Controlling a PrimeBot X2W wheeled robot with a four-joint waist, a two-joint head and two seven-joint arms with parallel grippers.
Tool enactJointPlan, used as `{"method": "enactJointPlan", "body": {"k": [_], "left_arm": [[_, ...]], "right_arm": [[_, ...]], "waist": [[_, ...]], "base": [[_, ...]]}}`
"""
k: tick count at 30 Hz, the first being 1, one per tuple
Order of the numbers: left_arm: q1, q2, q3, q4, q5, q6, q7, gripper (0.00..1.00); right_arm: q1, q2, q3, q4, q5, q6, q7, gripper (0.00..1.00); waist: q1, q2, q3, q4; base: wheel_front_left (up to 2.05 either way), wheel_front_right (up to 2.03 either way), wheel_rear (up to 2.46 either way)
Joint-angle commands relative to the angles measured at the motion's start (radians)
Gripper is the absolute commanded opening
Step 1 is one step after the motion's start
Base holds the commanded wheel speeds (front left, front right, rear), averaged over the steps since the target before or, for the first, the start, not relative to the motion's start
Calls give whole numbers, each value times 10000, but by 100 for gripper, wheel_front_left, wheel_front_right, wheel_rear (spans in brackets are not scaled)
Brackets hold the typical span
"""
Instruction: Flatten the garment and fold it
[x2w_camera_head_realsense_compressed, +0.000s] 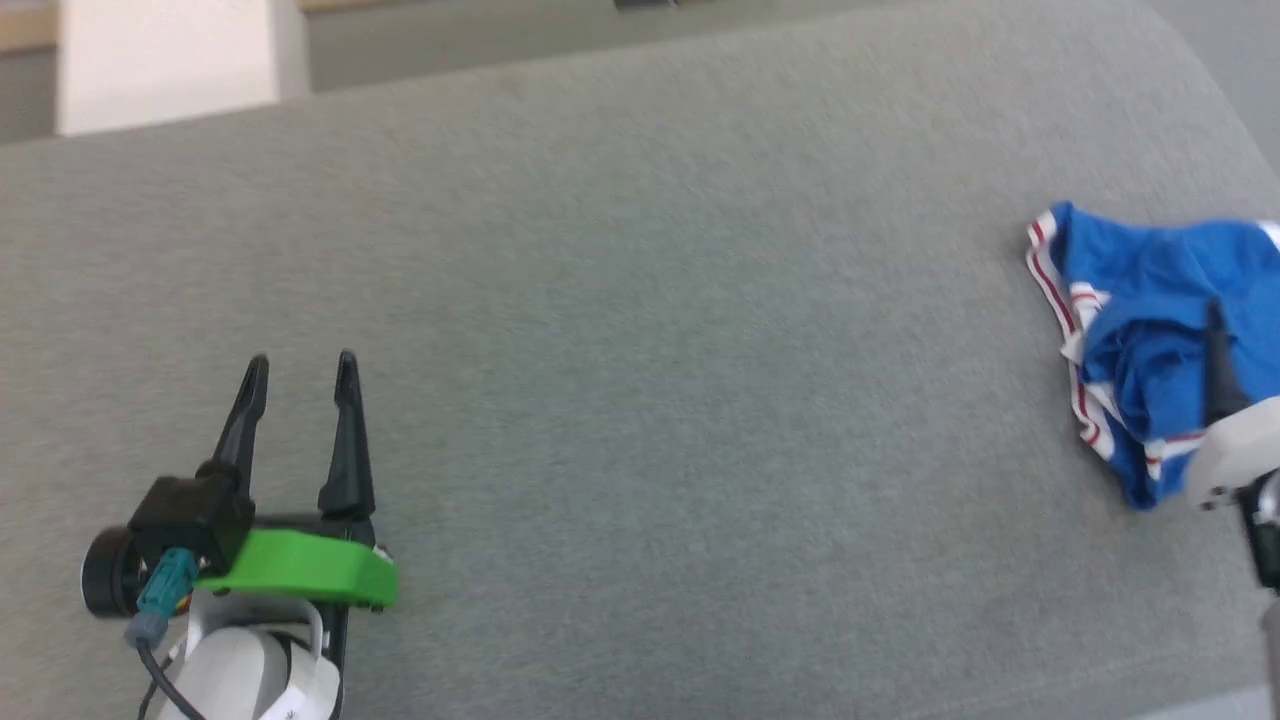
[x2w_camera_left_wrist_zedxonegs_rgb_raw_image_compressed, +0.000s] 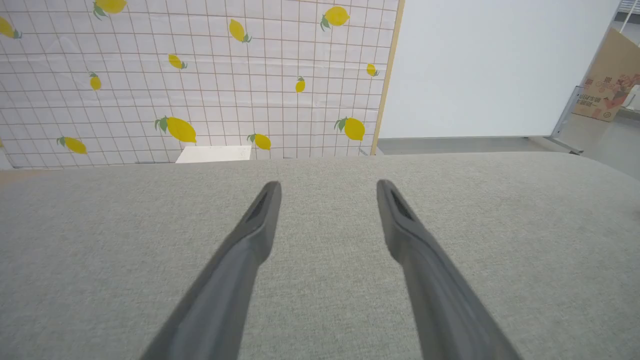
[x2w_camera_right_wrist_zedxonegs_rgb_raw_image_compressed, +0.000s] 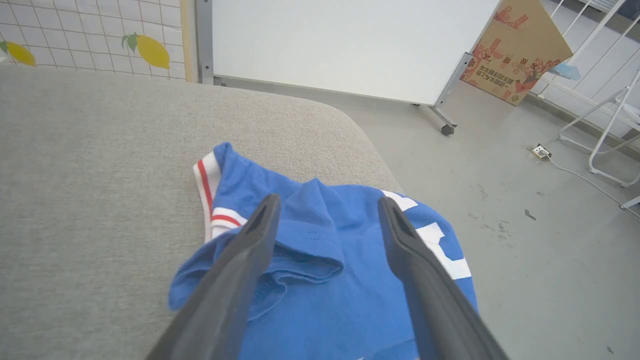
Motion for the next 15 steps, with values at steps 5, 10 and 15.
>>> {"method": "enactJointPlan", "body": {"k": [5, 10, 15], "left_arm": [[407, -94, 178, 300, -114, 41, -87, 100], [632, -92, 208, 513, -180, -66, -96, 100], [1061, 6, 260, 643, -190, -103, -100, 100]], "right_arm": [[818, 712, 567, -1745, 388, -17, 472, 100], [1626, 996, 874, -3253, 663, -17, 961, 100], [2775, 1379, 1395, -4779, 896, -17, 1328, 100]], "waist": [[1, 119, -1319, 1251], [1, 119, -1784, 1698], [1, 119, -2192, 1896]], "base": [[0, 0, 0], [0, 0, 0], [0, 0, 0]]}}
